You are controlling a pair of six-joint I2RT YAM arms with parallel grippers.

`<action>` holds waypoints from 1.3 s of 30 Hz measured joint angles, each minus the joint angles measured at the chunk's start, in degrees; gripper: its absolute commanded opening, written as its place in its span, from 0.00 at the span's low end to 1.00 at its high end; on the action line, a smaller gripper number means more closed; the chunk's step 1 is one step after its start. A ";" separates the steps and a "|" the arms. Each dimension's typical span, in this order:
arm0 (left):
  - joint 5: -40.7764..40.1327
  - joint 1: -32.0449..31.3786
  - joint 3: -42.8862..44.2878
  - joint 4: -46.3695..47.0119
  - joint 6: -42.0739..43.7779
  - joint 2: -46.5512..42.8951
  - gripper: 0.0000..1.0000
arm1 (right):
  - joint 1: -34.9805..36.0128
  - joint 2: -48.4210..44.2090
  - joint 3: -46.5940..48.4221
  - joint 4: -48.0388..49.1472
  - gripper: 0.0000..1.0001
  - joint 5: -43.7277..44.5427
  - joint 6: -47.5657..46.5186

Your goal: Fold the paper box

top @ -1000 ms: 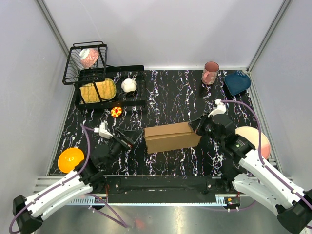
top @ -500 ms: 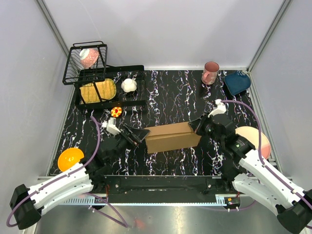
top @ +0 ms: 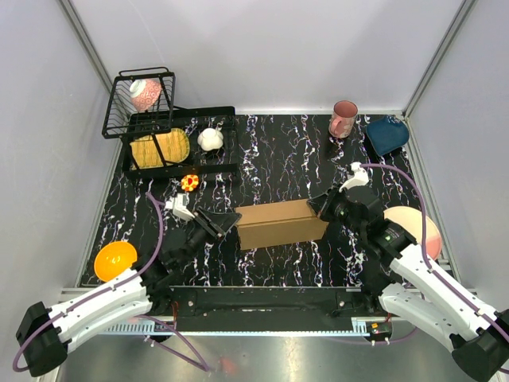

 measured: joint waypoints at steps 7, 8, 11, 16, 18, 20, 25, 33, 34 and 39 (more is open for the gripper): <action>-1.99 -1.29 -2.21 4.20 0.63 -0.07 0.69 | 0.00 0.00 0.00 0.02 0.00 0.13 0.02; -2.29 -1.70 -2.36 4.33 0.70 -0.04 0.74 | 0.00 0.00 0.00 0.04 0.00 0.17 0.00; -2.84 -2.97 -2.56 3.52 0.90 -1.60 0.79 | 0.00 0.00 0.00 0.07 0.00 0.20 0.02; -4.94 -4.17 -1.51 -6.25 1.20 -7.93 0.73 | 0.00 0.00 0.02 0.04 0.00 0.20 0.04; -6.99 -4.20 -0.11 -10.34 1.57 -10.03 0.69 | 0.00 0.00 0.02 0.04 0.00 0.20 0.04; -8.92 -4.20 1.57 -13.99 1.95 -10.56 0.66 | 0.00 0.00 0.02 0.04 0.00 0.17 0.04; -12.39 -4.20 2.78 -19.37 2.78 -11.19 0.51 | 0.00 0.00 0.02 0.07 0.00 0.17 0.04; -13.77 -4.37 7.67 -22.05 7.04 -6.62 0.31 | 0.00 0.02 0.02 0.07 0.00 0.17 0.04; -13.77 -4.63 8.11 -21.33 7.56 -5.64 0.32 | 0.00 0.02 0.02 0.07 0.00 0.17 0.04; -13.29 -5.40 8.28 -20.24 9.03 -3.15 0.74 | 0.00 0.02 0.02 0.04 0.00 0.17 0.04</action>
